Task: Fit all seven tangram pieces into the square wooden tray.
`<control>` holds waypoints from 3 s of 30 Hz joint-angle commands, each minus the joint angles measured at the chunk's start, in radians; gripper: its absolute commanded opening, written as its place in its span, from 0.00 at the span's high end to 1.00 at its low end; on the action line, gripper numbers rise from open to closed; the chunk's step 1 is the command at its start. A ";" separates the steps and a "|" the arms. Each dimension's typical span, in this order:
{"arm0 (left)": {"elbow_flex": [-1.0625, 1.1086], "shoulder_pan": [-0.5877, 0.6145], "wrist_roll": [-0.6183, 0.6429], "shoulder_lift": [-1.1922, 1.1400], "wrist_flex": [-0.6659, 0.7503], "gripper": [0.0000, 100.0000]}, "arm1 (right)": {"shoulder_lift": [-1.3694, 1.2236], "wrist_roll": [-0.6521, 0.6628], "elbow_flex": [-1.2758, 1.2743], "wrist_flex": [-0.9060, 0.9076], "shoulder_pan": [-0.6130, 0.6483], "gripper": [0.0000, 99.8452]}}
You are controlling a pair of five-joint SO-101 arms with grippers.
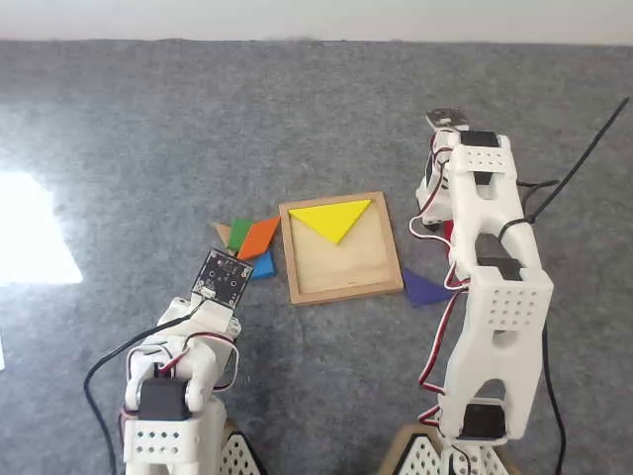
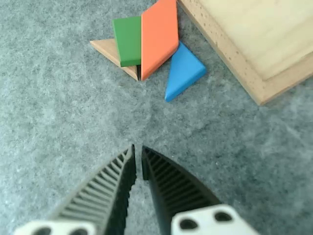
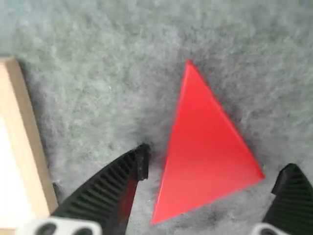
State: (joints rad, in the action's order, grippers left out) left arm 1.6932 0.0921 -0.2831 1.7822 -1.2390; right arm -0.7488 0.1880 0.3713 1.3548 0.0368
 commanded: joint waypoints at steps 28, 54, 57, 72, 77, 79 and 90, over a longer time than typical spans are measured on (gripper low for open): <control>-0.008 0.005 0.006 -0.006 -0.006 0.98 | -0.027 0.009 0.023 0.005 -0.013 0.70; -0.008 0.005 0.006 -0.006 -0.006 0.98 | 0.280 -0.126 0.072 0.225 0.139 0.67; -0.008 0.005 0.006 -0.006 -0.006 0.98 | 0.185 -0.086 0.072 0.177 0.093 0.60; -0.008 0.005 0.006 -0.006 -0.006 0.98 | -0.015 -0.034 0.075 -0.004 -0.001 0.61; -0.008 0.005 0.006 -0.006 -0.006 0.98 | -0.054 -0.002 0.078 -0.031 0.002 0.68; -0.008 0.005 0.006 -0.006 -0.006 0.98 | -0.053 0.002 0.078 -0.030 0.005 0.68; -0.008 0.005 0.006 -0.006 -0.006 0.98 | -0.048 -0.028 0.078 -0.028 0.004 0.75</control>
State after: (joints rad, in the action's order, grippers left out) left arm 1.6932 0.0921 -0.2831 1.7822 -1.2390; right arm -0.7795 0.1772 0.4373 1.3564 0.0368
